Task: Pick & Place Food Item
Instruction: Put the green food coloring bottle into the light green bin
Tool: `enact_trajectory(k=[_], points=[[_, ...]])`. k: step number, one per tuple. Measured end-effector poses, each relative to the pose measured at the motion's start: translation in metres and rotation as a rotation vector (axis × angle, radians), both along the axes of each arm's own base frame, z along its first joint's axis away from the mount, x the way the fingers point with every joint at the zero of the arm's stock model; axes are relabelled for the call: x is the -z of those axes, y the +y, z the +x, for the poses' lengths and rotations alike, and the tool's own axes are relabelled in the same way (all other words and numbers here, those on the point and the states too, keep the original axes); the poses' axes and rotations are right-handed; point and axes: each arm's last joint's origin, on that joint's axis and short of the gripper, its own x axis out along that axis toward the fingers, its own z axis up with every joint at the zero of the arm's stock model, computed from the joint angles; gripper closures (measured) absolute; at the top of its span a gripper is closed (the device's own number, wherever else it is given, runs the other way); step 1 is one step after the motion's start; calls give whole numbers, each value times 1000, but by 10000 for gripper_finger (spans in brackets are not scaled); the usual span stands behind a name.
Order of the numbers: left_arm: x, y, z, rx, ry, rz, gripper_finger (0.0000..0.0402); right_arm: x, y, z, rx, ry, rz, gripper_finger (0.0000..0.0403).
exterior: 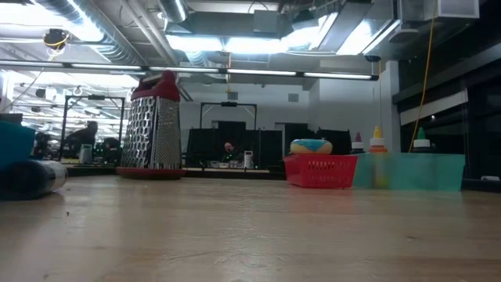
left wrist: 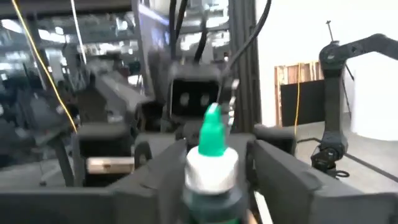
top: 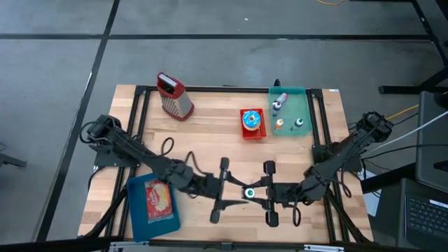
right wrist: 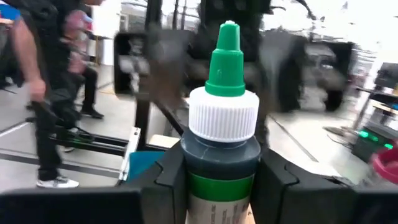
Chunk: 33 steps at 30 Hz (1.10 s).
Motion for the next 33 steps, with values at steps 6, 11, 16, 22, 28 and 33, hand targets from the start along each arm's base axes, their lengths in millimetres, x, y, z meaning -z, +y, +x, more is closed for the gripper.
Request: enact_trajectory(k=[6, 11, 16, 22, 28, 33], points=[[-25, -18, -36, -188, -19, 99, 142, 5, -5, 0, 192, 45, -12, 286], [-27, -35, -63, -293, 76, 83, 127, 11, -14, 1, 406, 84, -2, 283], [-6, -51, -72, -350, 193, 63, 144, 28, -31, 4, 628, 136, 18, 285], [24, -66, -66, -348, 274, 33, 163, 74, -59, -6, 846, 131, 55, 282], [38, -76, -64, -339, 298, 50, 166, 111, -88, -38, 956, 30, 182, 285], [38, -77, -65, -336, 298, 51, 167, 136, -113, -69, 987, -56, 319, 285]])
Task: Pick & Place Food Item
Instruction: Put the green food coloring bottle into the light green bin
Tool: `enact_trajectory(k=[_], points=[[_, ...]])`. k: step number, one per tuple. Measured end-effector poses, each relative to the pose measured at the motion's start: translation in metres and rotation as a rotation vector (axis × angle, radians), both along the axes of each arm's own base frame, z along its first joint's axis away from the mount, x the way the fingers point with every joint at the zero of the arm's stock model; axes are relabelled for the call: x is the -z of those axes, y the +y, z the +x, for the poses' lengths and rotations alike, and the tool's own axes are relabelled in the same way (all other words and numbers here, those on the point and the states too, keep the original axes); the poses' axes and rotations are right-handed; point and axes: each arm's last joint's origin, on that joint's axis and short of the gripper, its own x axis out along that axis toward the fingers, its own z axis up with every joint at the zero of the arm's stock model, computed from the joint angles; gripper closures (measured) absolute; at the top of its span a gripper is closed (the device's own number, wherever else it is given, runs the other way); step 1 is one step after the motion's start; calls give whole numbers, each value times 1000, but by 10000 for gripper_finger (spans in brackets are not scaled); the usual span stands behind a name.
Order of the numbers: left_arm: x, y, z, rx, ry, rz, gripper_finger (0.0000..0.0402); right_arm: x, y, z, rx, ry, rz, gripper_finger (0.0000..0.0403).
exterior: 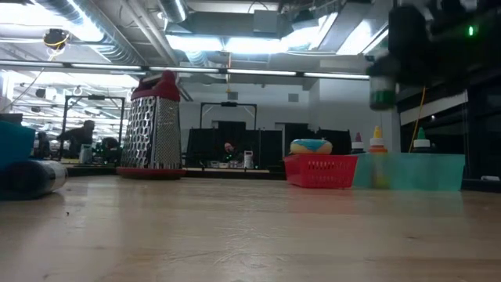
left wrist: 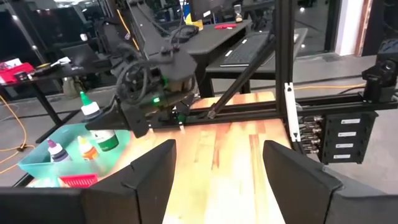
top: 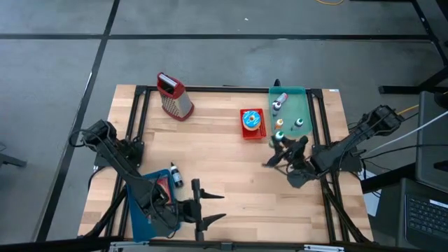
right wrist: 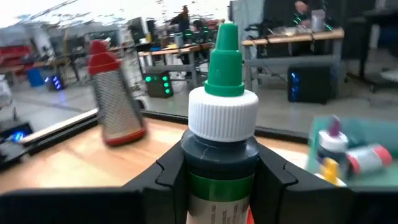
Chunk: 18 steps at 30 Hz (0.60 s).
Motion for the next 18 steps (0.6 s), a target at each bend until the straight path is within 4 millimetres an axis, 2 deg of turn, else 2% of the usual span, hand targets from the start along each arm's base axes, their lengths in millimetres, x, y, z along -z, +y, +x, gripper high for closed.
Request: enact_trajectory(k=[6, 18], points=[[0, 1, 1, -4, 0, 0, 167, 24, -31, -24, 52, -58, 73, 285], [-1, 5, 4, -17, -6, -10, 167, 24, -66, -18, 196, 49, 54, 285]])
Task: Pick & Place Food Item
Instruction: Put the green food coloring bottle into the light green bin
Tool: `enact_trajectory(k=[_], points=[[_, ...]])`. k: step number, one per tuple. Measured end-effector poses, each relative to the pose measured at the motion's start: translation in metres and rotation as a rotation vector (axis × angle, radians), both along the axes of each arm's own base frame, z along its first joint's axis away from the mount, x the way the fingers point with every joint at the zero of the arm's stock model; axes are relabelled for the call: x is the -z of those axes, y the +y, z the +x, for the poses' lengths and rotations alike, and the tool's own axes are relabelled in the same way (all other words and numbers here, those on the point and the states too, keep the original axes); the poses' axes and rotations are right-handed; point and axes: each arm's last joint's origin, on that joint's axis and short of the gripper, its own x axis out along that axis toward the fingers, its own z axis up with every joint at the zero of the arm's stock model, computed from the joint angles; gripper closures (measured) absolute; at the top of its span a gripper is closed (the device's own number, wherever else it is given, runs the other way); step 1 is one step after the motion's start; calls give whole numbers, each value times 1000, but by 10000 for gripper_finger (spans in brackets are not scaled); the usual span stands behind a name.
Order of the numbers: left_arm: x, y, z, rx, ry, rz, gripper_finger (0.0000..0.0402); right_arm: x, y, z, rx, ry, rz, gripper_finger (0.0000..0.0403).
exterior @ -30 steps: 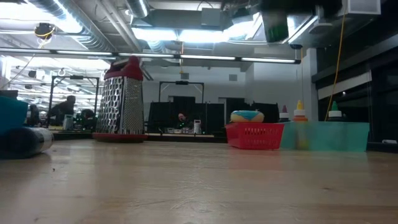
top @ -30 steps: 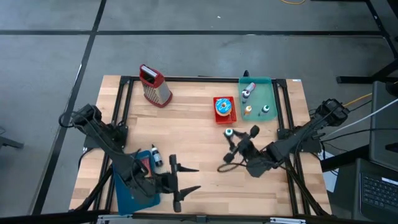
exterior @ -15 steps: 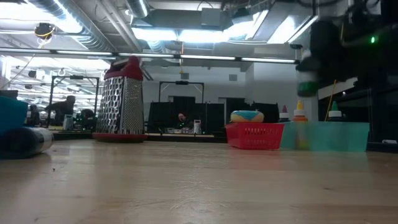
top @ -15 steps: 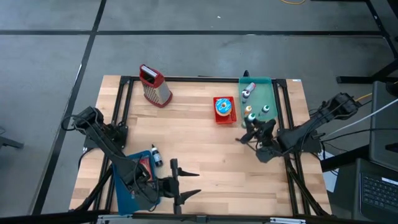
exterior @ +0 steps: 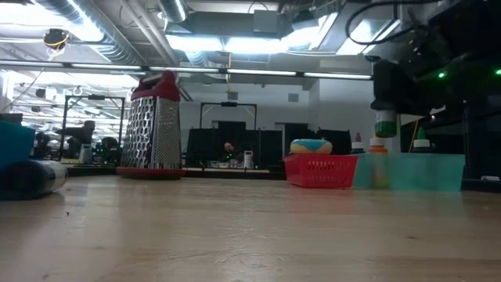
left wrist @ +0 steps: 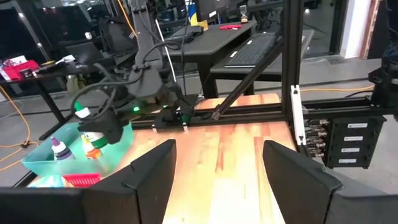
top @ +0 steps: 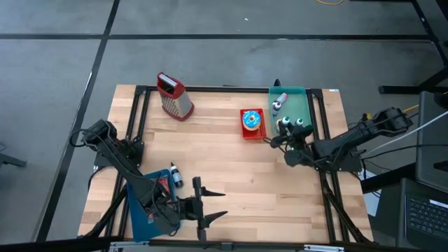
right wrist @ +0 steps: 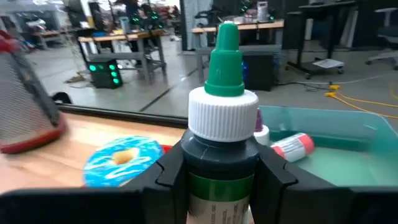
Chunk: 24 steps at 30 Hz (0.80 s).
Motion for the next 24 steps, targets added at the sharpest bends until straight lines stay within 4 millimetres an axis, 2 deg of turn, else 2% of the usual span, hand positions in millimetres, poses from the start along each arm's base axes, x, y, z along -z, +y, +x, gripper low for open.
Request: enact_trajectory(k=[8, 24], points=[[0, 0, 0, 0, 0, -1, 167, 7, -18, -2, 65, 70, 33, 285], [0, 0, 0, -9, -5, -17, 167, 15, -33, -13, 169, 127, 41, 286]])
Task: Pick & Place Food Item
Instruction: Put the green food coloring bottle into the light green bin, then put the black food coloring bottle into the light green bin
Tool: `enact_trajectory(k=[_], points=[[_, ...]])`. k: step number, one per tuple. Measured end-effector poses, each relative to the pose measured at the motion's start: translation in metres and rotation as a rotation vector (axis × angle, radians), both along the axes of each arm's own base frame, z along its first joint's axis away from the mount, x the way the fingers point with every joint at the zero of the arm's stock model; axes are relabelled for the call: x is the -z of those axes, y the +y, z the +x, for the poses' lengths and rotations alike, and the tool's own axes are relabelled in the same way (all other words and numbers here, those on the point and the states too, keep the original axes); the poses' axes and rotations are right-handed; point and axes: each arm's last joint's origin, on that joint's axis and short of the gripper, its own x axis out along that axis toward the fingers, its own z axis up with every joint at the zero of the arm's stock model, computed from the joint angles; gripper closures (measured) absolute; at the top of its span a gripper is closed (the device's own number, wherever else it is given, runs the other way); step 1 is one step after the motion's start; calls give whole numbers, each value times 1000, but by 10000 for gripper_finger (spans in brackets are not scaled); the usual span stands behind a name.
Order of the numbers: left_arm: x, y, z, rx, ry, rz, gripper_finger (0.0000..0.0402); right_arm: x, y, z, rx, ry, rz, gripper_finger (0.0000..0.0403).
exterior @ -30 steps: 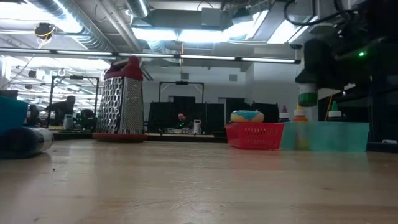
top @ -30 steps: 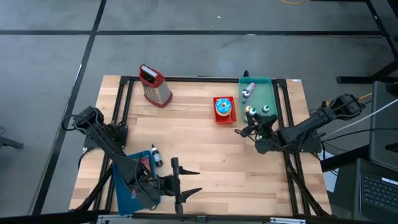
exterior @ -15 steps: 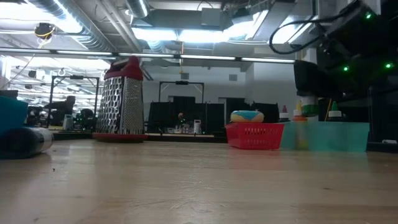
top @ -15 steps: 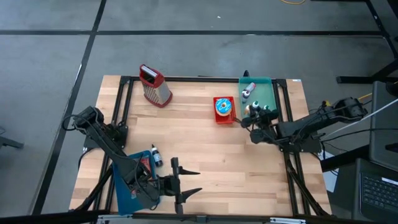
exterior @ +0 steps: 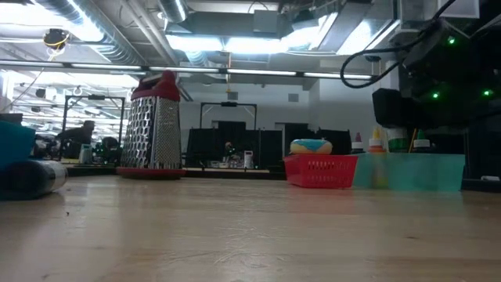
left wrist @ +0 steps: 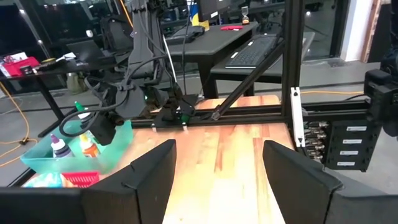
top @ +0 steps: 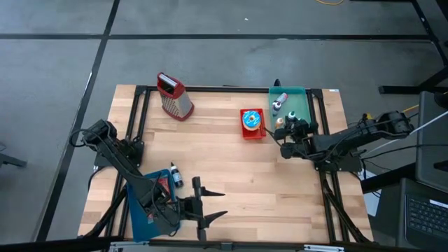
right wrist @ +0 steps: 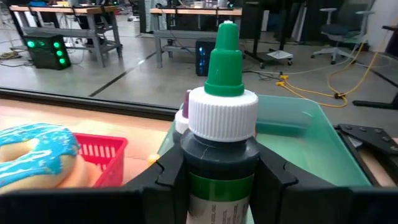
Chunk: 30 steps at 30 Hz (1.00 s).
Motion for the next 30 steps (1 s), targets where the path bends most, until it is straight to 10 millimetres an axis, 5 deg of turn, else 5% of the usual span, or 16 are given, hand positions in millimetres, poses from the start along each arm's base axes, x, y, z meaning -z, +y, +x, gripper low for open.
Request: enact_trajectory(k=[13, 30], points=[[0, 0, 0, -7, -2, -1, 167, 1, -6, -2, 37, 30, 3, 279], [0, 0, 0, -7, -2, -1, 167, 2, -6, -2, 27, 41, 14, 177]])
